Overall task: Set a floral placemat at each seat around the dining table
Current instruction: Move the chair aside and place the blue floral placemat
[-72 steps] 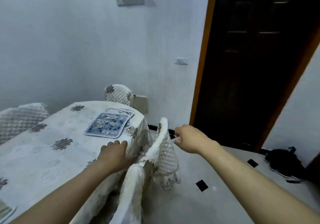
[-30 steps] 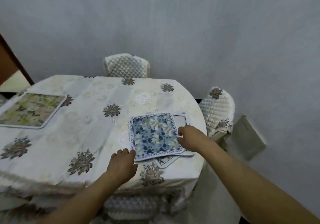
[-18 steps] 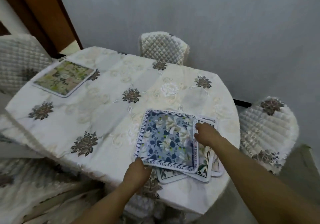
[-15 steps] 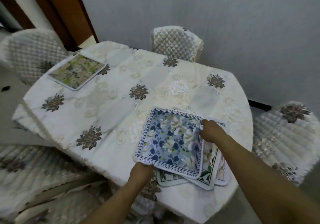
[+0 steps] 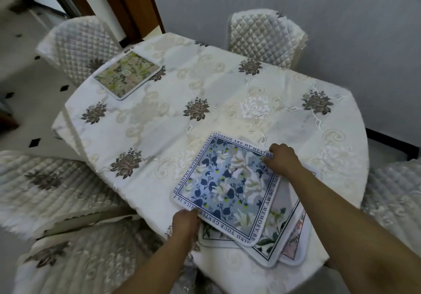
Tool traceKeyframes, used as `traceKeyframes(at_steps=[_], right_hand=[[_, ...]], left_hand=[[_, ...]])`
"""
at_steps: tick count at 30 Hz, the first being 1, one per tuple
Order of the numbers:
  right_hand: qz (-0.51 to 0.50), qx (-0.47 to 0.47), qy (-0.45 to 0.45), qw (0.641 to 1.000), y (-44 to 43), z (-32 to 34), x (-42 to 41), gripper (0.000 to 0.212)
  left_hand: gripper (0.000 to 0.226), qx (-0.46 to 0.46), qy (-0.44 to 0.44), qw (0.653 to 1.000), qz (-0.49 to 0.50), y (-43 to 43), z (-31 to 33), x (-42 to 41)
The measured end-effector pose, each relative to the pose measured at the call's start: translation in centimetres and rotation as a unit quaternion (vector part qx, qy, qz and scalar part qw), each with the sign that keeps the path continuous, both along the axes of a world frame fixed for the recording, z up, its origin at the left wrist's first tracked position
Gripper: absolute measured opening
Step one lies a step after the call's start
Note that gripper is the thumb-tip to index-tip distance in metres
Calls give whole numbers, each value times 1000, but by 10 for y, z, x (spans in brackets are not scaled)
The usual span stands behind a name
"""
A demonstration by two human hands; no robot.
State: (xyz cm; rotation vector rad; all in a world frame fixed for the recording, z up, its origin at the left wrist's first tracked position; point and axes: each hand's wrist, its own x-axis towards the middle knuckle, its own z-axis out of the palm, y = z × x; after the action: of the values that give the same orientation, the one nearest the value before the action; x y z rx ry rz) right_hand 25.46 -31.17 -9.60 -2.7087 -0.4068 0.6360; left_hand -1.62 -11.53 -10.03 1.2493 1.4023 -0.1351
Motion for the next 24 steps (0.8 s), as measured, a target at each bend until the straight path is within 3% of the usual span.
traceKeyframes(at_steps=[5, 10, 18, 24], right_hand=[[-13, 50, -34, 998, 0, 3, -4, 20], [6, 64, -11, 998, -1, 19, -13, 41], [29, 118, 35, 992, 34, 71, -81, 28], [4, 134, 124, 983, 101, 133, -173, 20]], left_hand=[[6, -13, -36, 999, -16, -18, -3, -4], [12, 78, -25, 992, -101, -4, 15, -20], [21, 264, -41, 942, -205, 98, 67, -63], [13, 266, -155, 930, -201, 195, 114, -139]])
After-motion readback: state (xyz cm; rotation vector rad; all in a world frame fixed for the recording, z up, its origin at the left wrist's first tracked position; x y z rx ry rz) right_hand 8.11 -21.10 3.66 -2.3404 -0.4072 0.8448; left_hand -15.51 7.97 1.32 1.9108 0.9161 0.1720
